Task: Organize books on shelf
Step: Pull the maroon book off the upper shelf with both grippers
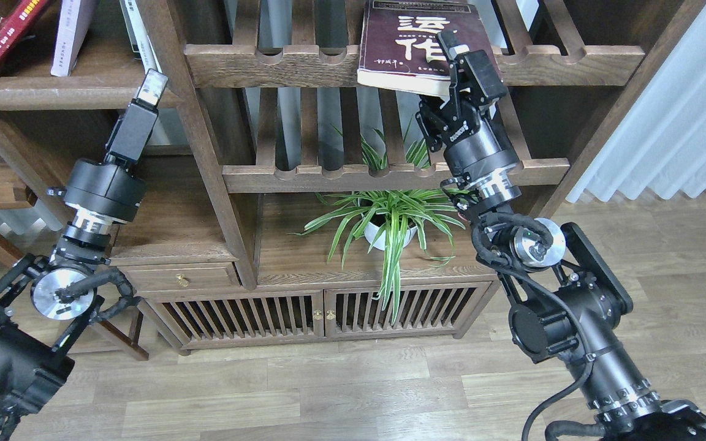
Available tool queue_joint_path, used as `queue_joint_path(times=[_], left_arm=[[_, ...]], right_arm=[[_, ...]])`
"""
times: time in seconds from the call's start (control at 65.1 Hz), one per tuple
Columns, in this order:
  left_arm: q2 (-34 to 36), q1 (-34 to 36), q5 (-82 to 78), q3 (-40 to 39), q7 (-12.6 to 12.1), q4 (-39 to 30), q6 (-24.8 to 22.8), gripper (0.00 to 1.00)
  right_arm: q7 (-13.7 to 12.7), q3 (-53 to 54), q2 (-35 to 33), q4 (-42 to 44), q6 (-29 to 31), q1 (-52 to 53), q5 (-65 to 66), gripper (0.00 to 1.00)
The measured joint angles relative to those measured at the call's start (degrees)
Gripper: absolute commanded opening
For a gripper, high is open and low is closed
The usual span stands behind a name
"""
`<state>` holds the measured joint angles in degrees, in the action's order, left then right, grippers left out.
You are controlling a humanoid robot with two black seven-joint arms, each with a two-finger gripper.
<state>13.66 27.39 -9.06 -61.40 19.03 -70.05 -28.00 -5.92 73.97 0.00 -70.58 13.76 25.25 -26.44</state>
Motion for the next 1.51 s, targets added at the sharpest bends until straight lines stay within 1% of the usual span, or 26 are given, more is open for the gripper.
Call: queue_joint_path(times=[0.046,0.061,0.077,0.092,0.138,0.154,0.169,0.338,0.446,0.523,0.615,0.707,0.753,0.815,0.861,0.907,0.922,0.938,1.014,1.076,1.137,1.168,1.23,1.276,1.368,1.506], left_arm=[[-0.83,0.02,0.02,0.13,-0.68,0.00,0.00,1.00],[-1.14,0.02,0.04,0.16,-0.93,0.00,0.00,1.00],[-1.47,0.02,0.05,0.19,-1.16,0.00,0.00,1.00],[-1.80,0.02,0.06,0.21,-1.38,0.00,0.00,1.00],[-2.83,0.05,0.07,0.23,-1.86,0.02,0.00,1.00],[-3.14,0.07,0.07,0.24,-1.97,0.03,0.00,1.00],[-4.02,0.14,0.10,0.24,-2.19,0.08,0.00,1.00],[-6.14,0.45,2.54,0.27,-2.75,0.06,0.00,1.00],[-7.83,0.89,7.52,0.24,-4.48,-0.38,0.00,0.98],[-8.42,1.67,11.20,0.11,-6.15,-0.52,0.00,0.96],[-8.63,2.87,15.81,-0.01,-9.43,-0.56,0.00,0.95],[-8.66,3.58,19.91,-0.36,-14.45,-0.58,0.00,0.92],[-8.66,3.78,21.39,-0.62,-16.94,-0.58,0.00,0.93],[-8.69,4.11,22.92,-1.23,-19.91,-0.57,0.00,0.93],[-8.79,4.42,23.70,-1.78,-21.46,-0.52,0.00,0.93],[-8.86,4.65,24.14,-2.27,-22.36,-0.48,0.00,0.93],[-8.88,4.73,24.23,-2.40,-22.54,-0.48,0.00,0.92],[-8.89,5.03,24.44,-2.68,-22.91,-0.49,0.00,0.92],[-8.45,5.46,24.88,-2.77,-23.44,-0.84,0.00,0.91],[-7.20,6.14,26.48,-2.70,-25.12,-1.55,0.00,0.91],[-6.00,6.73,28.87,-2.20,-27.89,-1.90,0.00,0.91],[-5.44,7.11,30.54,-1.80,-29.86,-2.02,0.00,0.92],[-4.88,7.61,32.73,-1.35,-32.80,-2.14,0.00,0.93],[-4.61,7.92,33.82,-1.24,-34.54,-2.17,0.00,0.93],[-3.73,8.15,34.67,-1.17,-36.21,-2.20,0.00,0.92],[-1.55,8.20,35.42,-0.79,-36.70,-2.19,0.00,0.91]], right_arm=[[0.00,0.10,0.00,0.34,0.25,0.00,0.00,0.29],[0.00,0.11,0.00,0.40,0.32,0.00,0.00,0.24],[-0.02,0.13,0.00,0.47,0.45,0.00,0.00,0.22],[-0.05,0.17,0.00,0.55,0.65,0.00,0.00,0.17],[-0.16,0.24,0.00,0.70,1.31,0.02,-0.03,0.11],[-0.23,0.25,0.00,0.75,1.61,0.02,-0.05,0.05],[-0.50,0.27,0.00,0.87,2.85,0.02,-0.23,0.04],[-0.98,0.30,0.00,1.52,5.52,0.02,-1.82,0.04],[-1.49,0.24,0.00,1.64,6.19,-0.29,-2.72,0.04],[-2.80,0.20,0.00,1.63,8.02,-0.71,-3.81,0.04],[-6.34,0.02,0.00,1.51,11.03,-1.86,-5.62,0.04],[-10.50,0.02,0.00,1.34,13.44,-3.59,-7.02,0.05],[-11.77,0.08,0.00,1.23,13.90,-4.43,-7.77,0.05],[-12.66,0.13,0.00,1.04,14.13,-5.51,-9.13,0.05],[-13.26,0.13,0.00,0.90,14.19,-6.23,-10.28,0.05],[-14.32,0.11,0.00,0.57,14.21,-7.03,-11.25,0.05],[-14.72,0.08,-0.01,0.45,14.22,-7.26,-11.46,0.05],[-16.29,-0.10,0.00,0.07,14.25,-8.01,-11.91,0.05],[-18.02,-0.37,0.00,-0.17,14.25,-8.71,-12.12,0.05],[-19.49,-0.66,0.00,-0.32,14.25,-9.16,-12.22,0.05],[-20.19,-1.18,-0.01,-0.52,14.25,-9.34,-12.45,0.05],[-20.52,-1.69,0.00,-0.69,14.25,-9.40,-12.53,0.05],[-21.13,-2.96,0.00,-1.00,14.25,-9.49,-12.73,0.05],[-21.47,-3.78,0.00,-1.17,14.25,-9.51,-13.04,0.05],[-21.70,-4.93,0.00,-1.59,14.25,-9.51,-13.88,0.05],[-21.76,-6.45,0.00,-2.27,14.25,-9.48,-14.45,0.05]])
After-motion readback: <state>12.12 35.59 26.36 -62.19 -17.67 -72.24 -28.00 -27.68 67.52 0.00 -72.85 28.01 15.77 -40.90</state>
